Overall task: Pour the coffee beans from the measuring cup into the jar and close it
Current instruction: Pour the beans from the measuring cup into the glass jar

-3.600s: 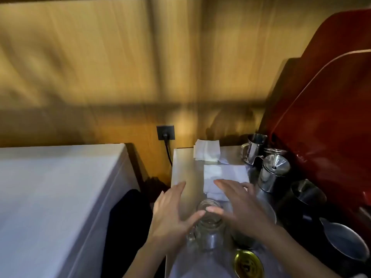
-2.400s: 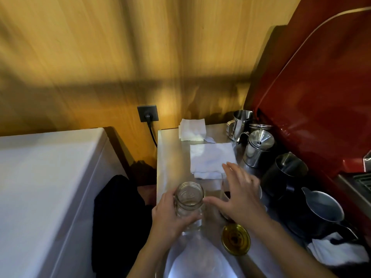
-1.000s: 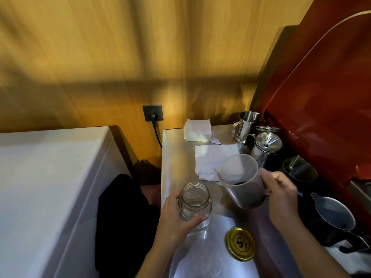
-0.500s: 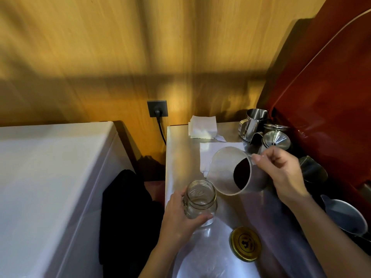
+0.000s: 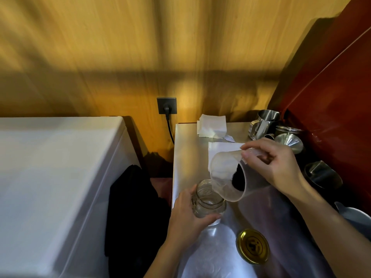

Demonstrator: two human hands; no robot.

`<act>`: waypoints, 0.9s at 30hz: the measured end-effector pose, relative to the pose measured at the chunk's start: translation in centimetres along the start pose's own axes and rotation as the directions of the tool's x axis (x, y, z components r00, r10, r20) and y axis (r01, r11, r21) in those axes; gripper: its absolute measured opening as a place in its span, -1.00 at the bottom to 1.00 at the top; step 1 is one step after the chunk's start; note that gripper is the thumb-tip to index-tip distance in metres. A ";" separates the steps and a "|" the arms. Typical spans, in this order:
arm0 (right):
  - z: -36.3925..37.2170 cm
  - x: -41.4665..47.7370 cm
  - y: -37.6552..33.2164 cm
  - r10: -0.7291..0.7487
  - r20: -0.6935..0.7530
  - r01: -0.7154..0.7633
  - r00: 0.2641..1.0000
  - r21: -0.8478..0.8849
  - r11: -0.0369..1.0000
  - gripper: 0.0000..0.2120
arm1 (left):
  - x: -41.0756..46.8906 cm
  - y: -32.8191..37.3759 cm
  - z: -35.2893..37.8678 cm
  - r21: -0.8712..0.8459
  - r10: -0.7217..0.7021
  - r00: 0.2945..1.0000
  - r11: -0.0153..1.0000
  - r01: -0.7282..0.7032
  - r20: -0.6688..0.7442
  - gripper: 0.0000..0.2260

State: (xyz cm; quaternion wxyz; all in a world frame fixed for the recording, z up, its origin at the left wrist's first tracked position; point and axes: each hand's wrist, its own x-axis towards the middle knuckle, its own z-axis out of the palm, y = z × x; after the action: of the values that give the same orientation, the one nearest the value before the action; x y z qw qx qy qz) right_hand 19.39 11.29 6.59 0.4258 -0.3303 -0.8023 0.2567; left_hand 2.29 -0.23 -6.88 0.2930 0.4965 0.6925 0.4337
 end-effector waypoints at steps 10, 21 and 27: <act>1.0 1.7 -1.5 -0.260 0.103 0.277 0.960 -0.209 0.938 -0.73 | 0.1 -0.2 -0.1 0.036 0.006 1.000 0.999 -0.006 0.003 -0.26; 1.5 2.6 -2.5 -0.356 0.199 0.401 0.913 -0.271 0.875 -0.70 | -0.1 0.3 -0.2 0.014 0.009 1.000 1.000 -0.009 0.002 -0.33; 2.0 2.8 -2.4 -0.380 0.271 0.454 0.884 -0.314 0.834 -0.73 | -0.2 0.3 -0.2 0.007 0.010 1.000 1.000 -0.010 0.001 -0.34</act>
State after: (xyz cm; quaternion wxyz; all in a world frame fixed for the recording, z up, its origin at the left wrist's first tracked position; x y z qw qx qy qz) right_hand 15.81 11.53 8.72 0.3203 -0.1933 -0.9268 0.0336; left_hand 2.34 -0.39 -6.52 0.2892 0.5012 0.6912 0.4328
